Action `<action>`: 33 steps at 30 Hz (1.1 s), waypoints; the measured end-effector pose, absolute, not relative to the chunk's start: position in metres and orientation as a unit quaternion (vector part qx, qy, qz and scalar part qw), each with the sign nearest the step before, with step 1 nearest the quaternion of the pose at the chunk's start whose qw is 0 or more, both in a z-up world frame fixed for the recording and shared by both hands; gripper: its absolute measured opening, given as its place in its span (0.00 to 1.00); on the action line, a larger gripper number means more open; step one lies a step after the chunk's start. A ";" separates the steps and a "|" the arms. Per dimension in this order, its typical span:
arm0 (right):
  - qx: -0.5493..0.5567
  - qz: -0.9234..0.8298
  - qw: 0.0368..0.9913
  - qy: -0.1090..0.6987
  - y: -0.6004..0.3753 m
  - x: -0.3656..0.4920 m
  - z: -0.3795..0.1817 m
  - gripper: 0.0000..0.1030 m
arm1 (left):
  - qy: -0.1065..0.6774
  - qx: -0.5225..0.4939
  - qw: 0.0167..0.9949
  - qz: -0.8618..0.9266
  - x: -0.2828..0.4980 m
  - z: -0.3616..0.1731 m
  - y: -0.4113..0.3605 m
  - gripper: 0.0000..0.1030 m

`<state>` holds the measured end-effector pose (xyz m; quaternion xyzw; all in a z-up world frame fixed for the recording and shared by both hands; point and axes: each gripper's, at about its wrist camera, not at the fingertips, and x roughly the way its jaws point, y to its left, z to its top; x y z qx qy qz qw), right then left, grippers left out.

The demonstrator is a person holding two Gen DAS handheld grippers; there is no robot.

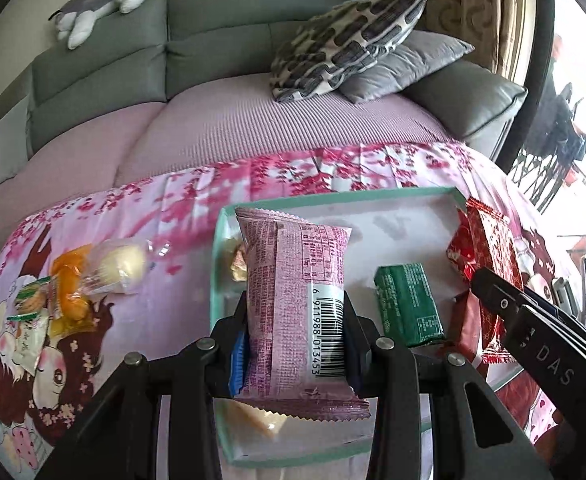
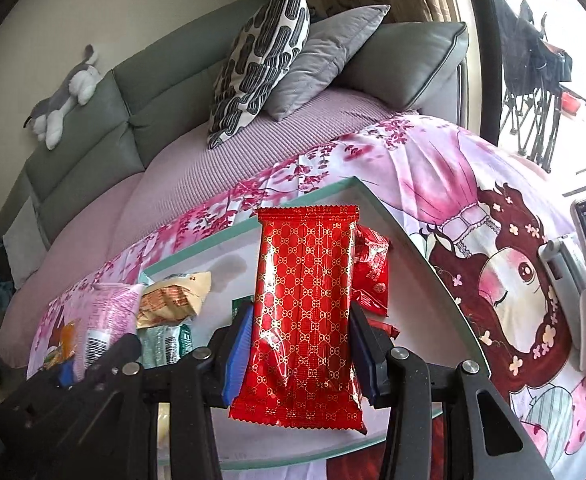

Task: Organize snacks
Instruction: 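Lower both packs into the tray and open both grippers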

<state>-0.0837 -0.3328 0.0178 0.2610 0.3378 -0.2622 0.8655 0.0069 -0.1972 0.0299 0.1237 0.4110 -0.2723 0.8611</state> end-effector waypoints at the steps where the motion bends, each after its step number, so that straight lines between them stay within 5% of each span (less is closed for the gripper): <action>1: 0.261 -0.262 0.865 0.339 -0.333 -0.083 0.016 0.46 | 0.412 0.125 0.860 -0.274 0.007 0.027 -0.199 0.39; 29: 0.251 -0.245 0.864 0.360 -0.333 -0.060 -0.003 0.49 | 0.440 0.131 0.844 -0.278 0.015 -0.005 -0.220 0.40; 33: 0.251 -0.247 0.865 0.357 -0.333 -0.061 -0.003 0.48 | 0.443 0.137 0.842 -0.278 0.014 -0.006 -0.222 0.49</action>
